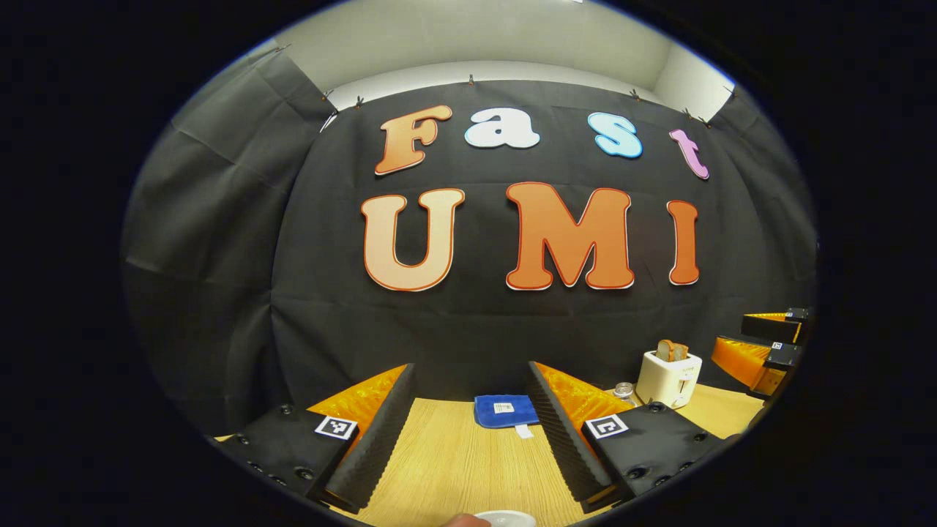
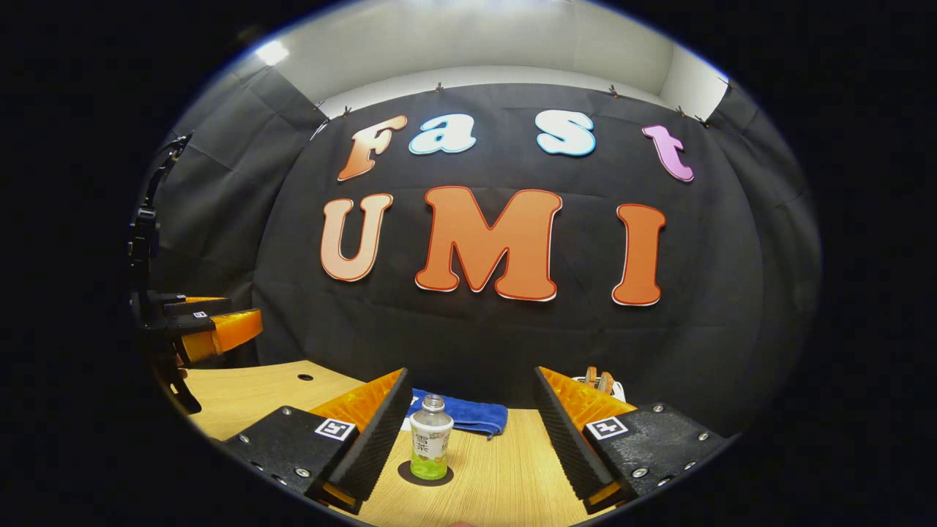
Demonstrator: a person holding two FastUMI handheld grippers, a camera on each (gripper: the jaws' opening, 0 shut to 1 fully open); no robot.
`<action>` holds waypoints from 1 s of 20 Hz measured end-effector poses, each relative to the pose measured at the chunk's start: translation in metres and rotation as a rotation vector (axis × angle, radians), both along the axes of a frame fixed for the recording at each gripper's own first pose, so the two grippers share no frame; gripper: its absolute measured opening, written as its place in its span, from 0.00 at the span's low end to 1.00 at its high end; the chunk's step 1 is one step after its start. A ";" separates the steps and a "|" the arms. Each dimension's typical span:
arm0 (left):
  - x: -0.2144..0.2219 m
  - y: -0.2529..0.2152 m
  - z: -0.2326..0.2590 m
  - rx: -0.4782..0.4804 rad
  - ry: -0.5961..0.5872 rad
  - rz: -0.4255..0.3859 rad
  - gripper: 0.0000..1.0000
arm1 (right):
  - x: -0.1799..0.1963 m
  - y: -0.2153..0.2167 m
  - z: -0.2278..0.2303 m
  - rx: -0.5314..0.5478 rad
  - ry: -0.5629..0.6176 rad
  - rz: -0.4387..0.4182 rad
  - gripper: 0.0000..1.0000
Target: Open the teacup lid with one hand, grasp the water bottle and pour water into the teacup with the other hand; after pouring, place the water bottle on the coaster and then close the teacup lid.
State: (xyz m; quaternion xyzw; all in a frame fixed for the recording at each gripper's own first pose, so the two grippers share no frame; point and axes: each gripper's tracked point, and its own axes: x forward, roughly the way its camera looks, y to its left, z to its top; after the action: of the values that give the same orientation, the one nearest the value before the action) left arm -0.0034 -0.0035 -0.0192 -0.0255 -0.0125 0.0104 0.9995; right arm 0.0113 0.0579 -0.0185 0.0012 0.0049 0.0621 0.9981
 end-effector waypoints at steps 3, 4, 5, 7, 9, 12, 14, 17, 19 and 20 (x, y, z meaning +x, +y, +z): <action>0.000 0.000 0.000 0.007 -0.005 0.002 0.95 | 0.002 0.000 -0.001 -0.006 0.003 0.000 0.99; -0.001 0.001 0.000 0.010 -0.004 0.004 0.95 | 0.002 0.000 -0.001 -0.005 0.002 0.000 0.99; 0.000 0.001 0.000 0.014 -0.001 0.005 0.95 | 0.002 0.001 -0.001 -0.004 0.002 0.004 0.99; -0.001 0.003 0.000 0.017 -0.001 0.008 0.95 | 0.002 0.001 -0.001 -0.002 0.004 0.007 0.99; -0.001 0.004 0.001 0.020 -0.002 0.012 0.95 | 0.001 0.001 -0.002 -0.003 0.006 0.009 0.99; -0.002 0.002 0.000 0.021 -0.001 0.005 0.97 | 0.001 0.003 -0.003 -0.002 0.009 0.016 0.99; -0.002 0.004 -0.001 0.028 0.000 0.010 0.97 | 0.001 0.003 -0.003 -0.002 0.007 0.019 0.99; -0.005 0.004 -0.002 0.042 0.001 0.016 0.95 | 0.000 0.004 -0.004 -0.003 0.008 0.024 0.99; -0.006 0.004 -0.003 0.048 0.001 0.019 0.95 | 0.000 0.004 -0.006 0.001 0.013 0.021 0.99; -0.006 0.003 -0.002 0.049 0.000 0.019 0.95 | -0.001 0.002 -0.007 -0.002 0.011 0.006 0.99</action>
State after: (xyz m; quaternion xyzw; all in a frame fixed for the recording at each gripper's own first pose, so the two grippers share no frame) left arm -0.0097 -0.0002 -0.0215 -0.0008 -0.0132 0.0198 0.9997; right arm 0.0104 0.0600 -0.0259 0.0007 0.0105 0.0652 0.9978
